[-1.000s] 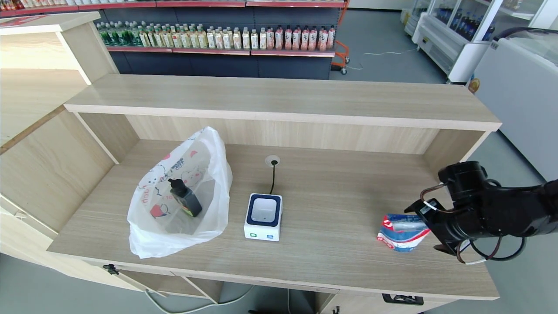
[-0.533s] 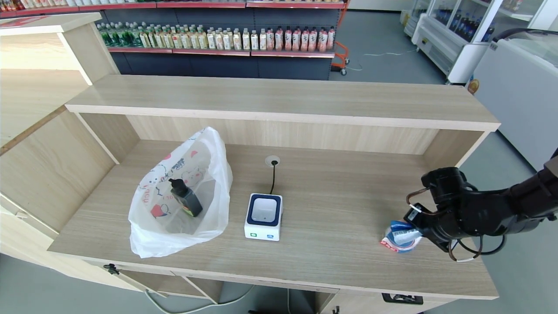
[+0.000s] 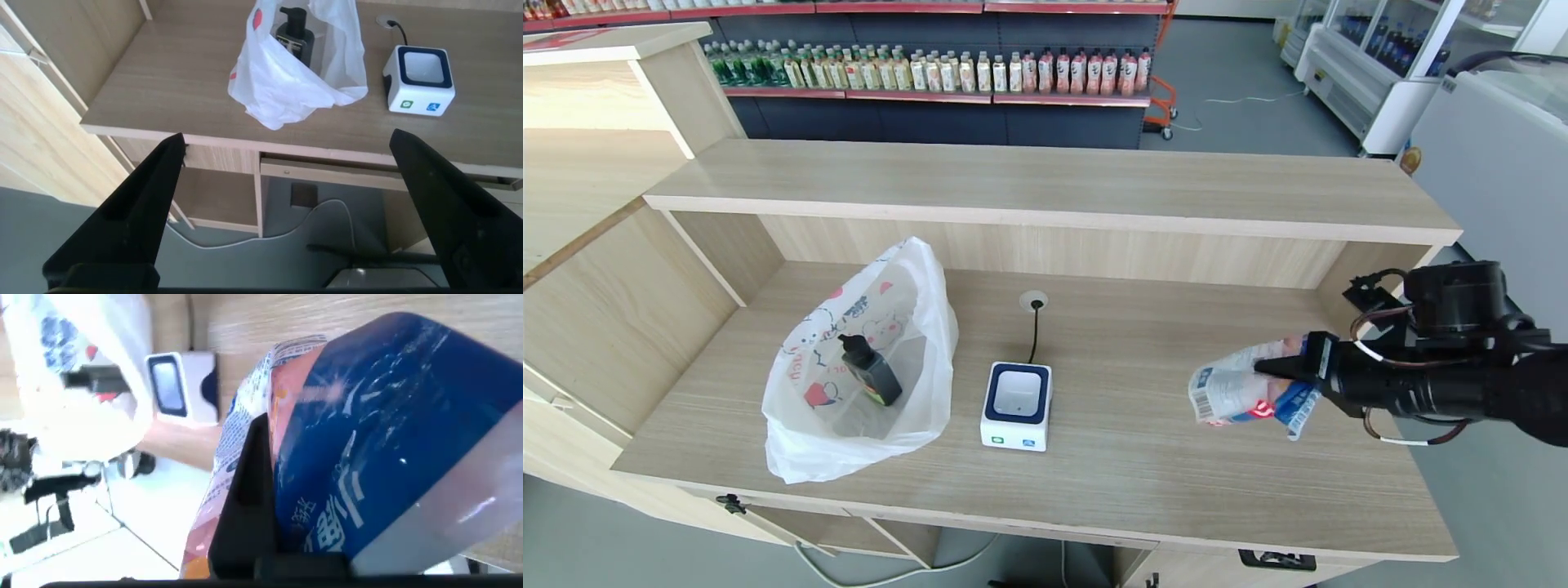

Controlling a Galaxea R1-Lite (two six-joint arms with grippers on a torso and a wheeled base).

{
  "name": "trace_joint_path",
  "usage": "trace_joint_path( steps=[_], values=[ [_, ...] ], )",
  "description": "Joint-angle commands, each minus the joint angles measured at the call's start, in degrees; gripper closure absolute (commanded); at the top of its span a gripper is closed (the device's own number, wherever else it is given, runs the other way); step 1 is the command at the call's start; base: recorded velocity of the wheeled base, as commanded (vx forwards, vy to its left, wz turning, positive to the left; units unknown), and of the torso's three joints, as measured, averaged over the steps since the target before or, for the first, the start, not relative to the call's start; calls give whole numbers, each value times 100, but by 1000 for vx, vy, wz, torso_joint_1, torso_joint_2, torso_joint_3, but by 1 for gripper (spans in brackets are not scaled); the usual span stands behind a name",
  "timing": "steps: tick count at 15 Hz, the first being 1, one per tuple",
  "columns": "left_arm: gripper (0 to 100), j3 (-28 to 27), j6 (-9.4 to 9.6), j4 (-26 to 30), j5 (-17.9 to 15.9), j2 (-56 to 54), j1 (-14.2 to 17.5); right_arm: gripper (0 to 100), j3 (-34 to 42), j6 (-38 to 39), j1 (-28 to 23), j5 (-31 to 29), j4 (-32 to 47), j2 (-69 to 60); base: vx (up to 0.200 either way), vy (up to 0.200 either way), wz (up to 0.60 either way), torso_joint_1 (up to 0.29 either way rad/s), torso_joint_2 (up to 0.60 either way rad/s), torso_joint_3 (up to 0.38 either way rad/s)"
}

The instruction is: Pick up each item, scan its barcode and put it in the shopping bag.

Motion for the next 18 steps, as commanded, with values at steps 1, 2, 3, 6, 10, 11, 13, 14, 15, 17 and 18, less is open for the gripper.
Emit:
trace_joint_path(
  steps=[1, 2, 3, 6, 10, 11, 13, 14, 15, 17, 18],
  values=[
    [0, 0, 0, 0, 1, -2, 0, 100, 816, -1148, -701, 1644, -484, -1190, 0, 0, 0, 0, 0, 0],
    [0, 0, 0, 0, 1, -2, 0, 100, 1071, -2062, -965, 3156, -713, -1260, 0, 0, 0, 0, 0, 0],
    [0, 0, 0, 0, 1, -2, 0, 100, 1141, -2686, -974, 3727, -739, -1216, 0, 0, 0, 0, 0, 0],
    [0, 0, 0, 0, 1, -2, 0, 100, 1177, -3292, -411, 3956, -713, -1225, 0, 0, 0, 0, 0, 0],
    [0, 0, 0, 0, 1, -2, 0, 100, 1291, -2255, 204, 3956, -713, -1814, 0, 0, 0, 0, 0, 0],
    [0, 0, 0, 0, 1, -2, 0, 100, 1264, -1807, 318, 3956, -721, -1955, 0, 0, 0, 0, 0, 0],
    [0, 0, 0, 0, 1, -2, 0, 100, 1256, -1368, 476, 3912, -730, -1999, 0, 0, 0, 0, 0, 0],
    [0, 0, 0, 0, 1, -2, 0, 100, 1264, -1368, 538, 3912, -730, -1946, 0, 0, 0, 0, 0, 0],
    [0, 0, 0, 0, 1, -2, 0, 100, 1291, -1368, 626, 3912, -713, -1928, 0, 0, 0, 0, 0, 0],
    [0, 0, 0, 0, 1, -2, 0, 100, 1405, -1368, 845, 3903, -695, -1920, 0, 0, 0, 0, 0, 0],
    [0, 0, 0, 0, 1, -2, 0, 100, 1458, -1368, 942, 3903, -695, -1893, 0, 0, 0, 0, 0, 0]
  ],
)
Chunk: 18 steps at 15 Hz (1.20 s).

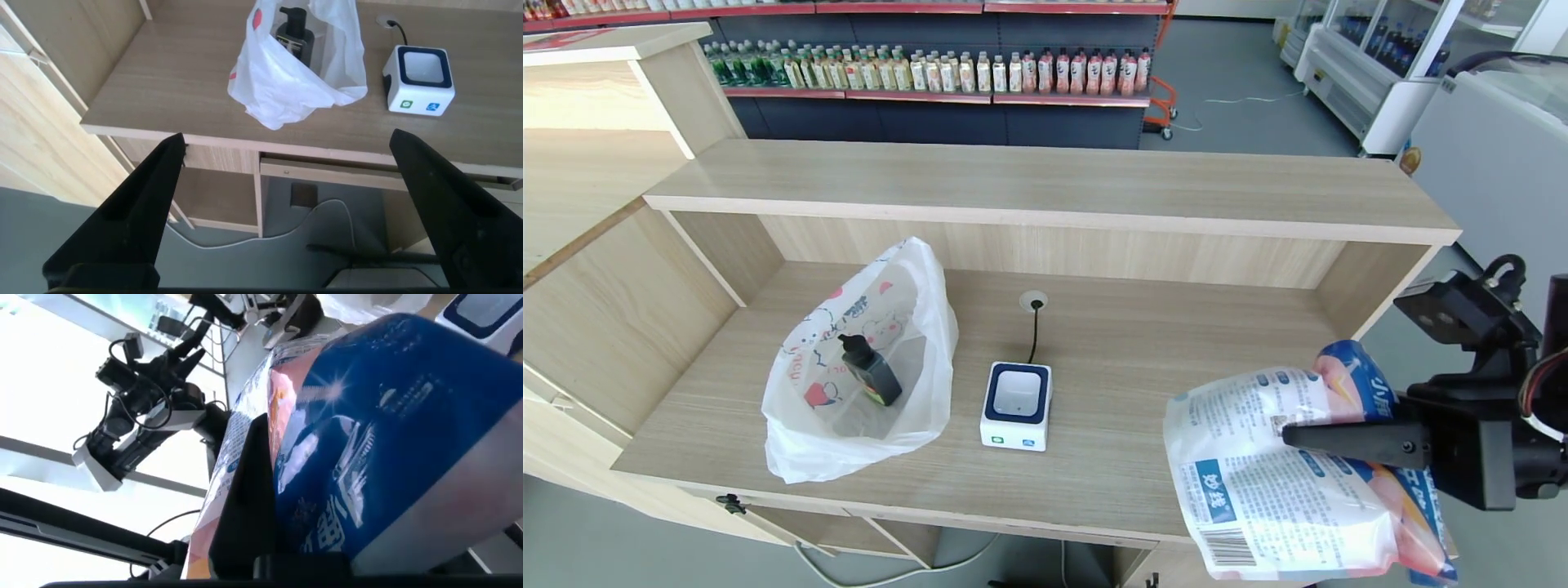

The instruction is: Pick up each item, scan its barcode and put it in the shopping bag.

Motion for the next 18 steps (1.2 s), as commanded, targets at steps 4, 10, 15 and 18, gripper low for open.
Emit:
trace_joint_path(
  steps=[4, 10, 15, 18],
  values=[
    [0, 0, 0, 0, 1, -2, 0, 100, 124, 10, 265, 2, 16, 90, 0, 0, 0, 0, 0, 0],
    [0, 0, 0, 0, 1, -2, 0, 100, 107, 72, 247, -25, 7, 187, 0, 0, 0, 0, 0, 0],
    [0, 0, 0, 0, 1, -2, 0, 100, 107, 256, 256, -16, -1, 152, 0, 0, 0, 0, 0, 0],
    [0, 0, 0, 0, 1, -2, 0, 100, 89, 265, 256, -16, -10, 152, 0, 0, 0, 0, 0, 0]
  ],
)
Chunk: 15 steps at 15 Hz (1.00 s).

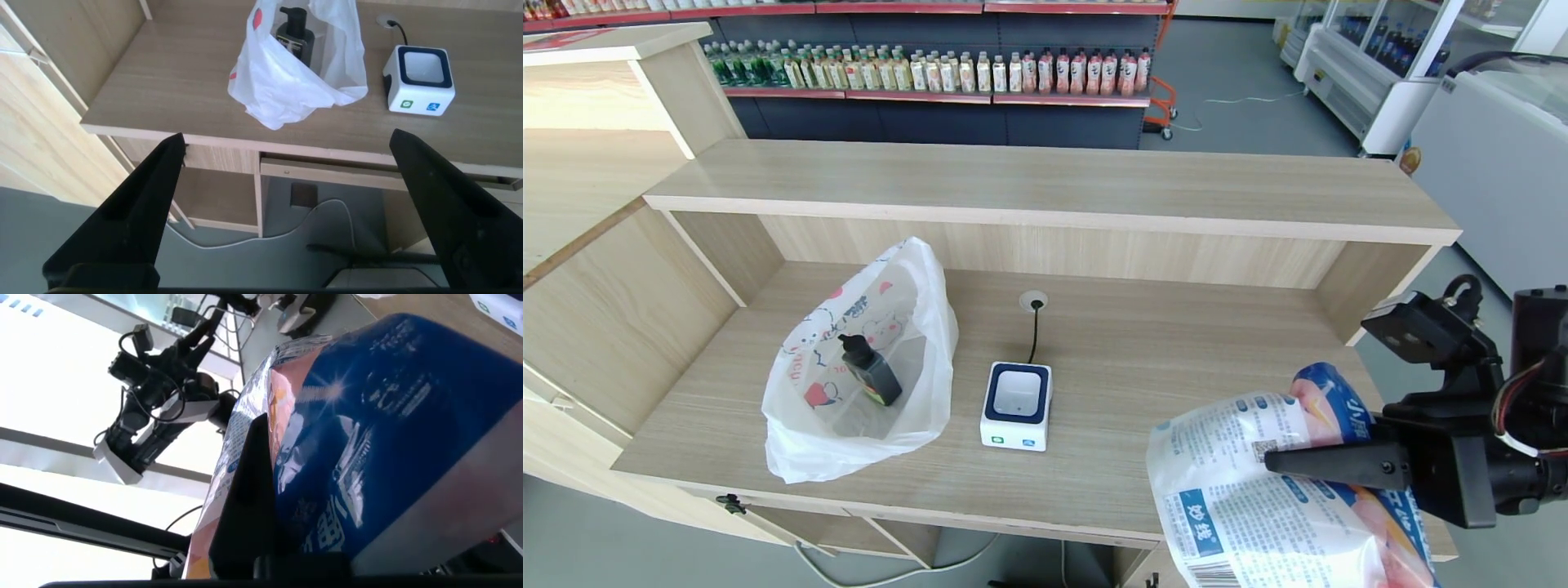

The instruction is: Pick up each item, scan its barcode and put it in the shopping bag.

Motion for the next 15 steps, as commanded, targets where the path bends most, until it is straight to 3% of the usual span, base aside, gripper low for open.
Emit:
trace_joint_path(
  steps=[1, 11, 13, 15],
  values=[
    [0, 0, 0, 0, 1, -2, 0, 100, -5, 6, 2, 4, 4, -25, 0, 0, 0, 0, 0, 0],
    [0, 0, 0, 0, 1, -2, 0, 100, 75, -144, -15, -128, -32, -166, 0, 0, 0, 0, 0, 0],
    [0, 0, 0, 0, 1, -2, 0, 100, -5, -1216, -121, -1534, -5, -228, 0, 0, 0, 0, 0, 0],
    [0, 0, 0, 0, 1, -2, 0, 100, 145, -3035, -490, -2624, 21, -403, 0, 0, 0, 0, 0, 0]
  ],
)
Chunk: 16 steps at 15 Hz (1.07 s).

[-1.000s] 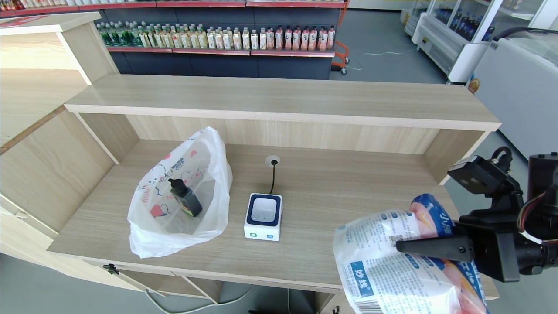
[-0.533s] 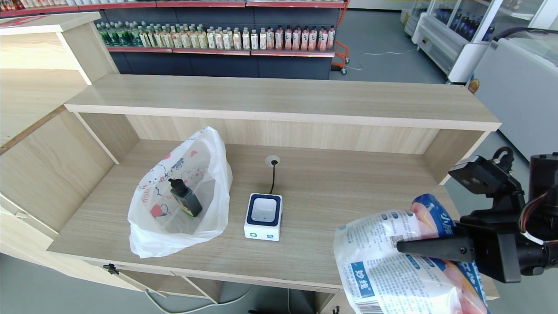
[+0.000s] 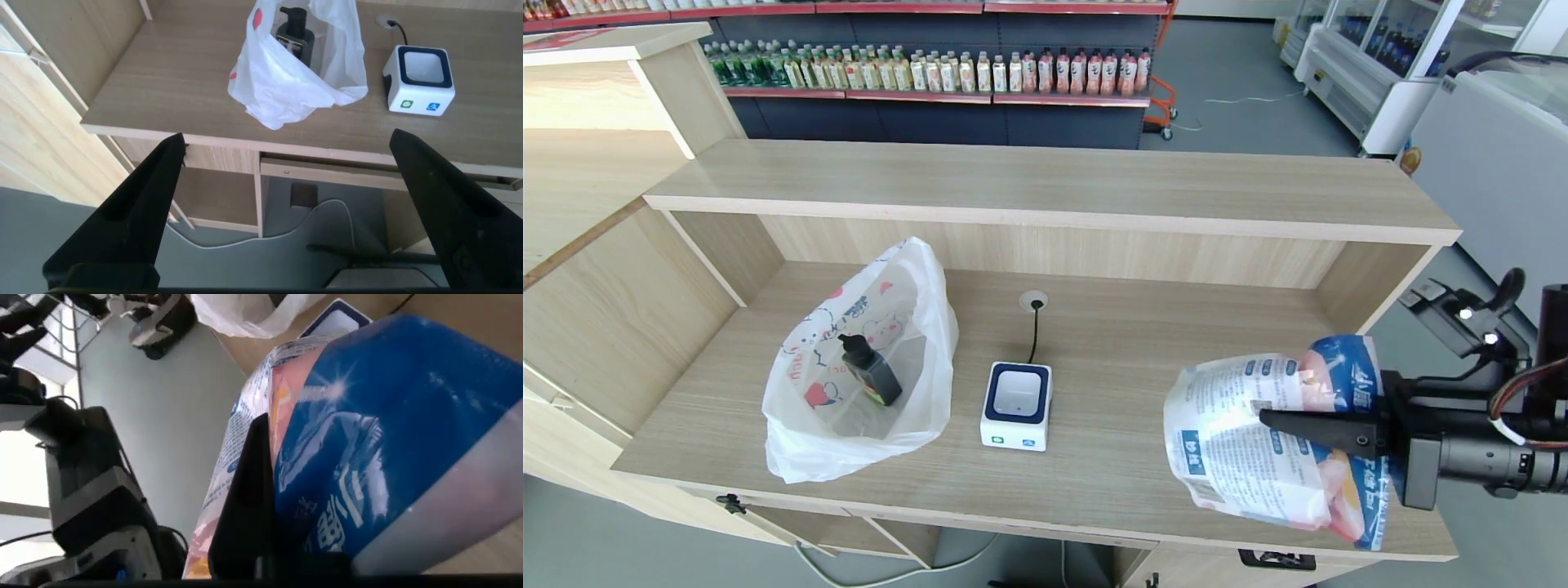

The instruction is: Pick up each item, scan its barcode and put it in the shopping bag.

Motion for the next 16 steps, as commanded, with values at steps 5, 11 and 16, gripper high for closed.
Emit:
trace_joint_path(
  steps=[5, 11, 16],
  values=[
    [0, 0, 0, 0, 1, -2, 0, 100, 320, -2807, -741, -3094, 89, -631, 0, 0, 0, 0, 0, 0],
    [0, 0, 0, 0, 1, -2, 0, 100, 180, -4802, -784, -3217, 36, -728, 0, 0, 0, 0, 0, 0],
    [0, 0, 18, 0, -7, -2, 0, 100, 136, -4829, -635, -3173, 45, -815, 0, 0, 0, 0, 0, 0]
  ],
)
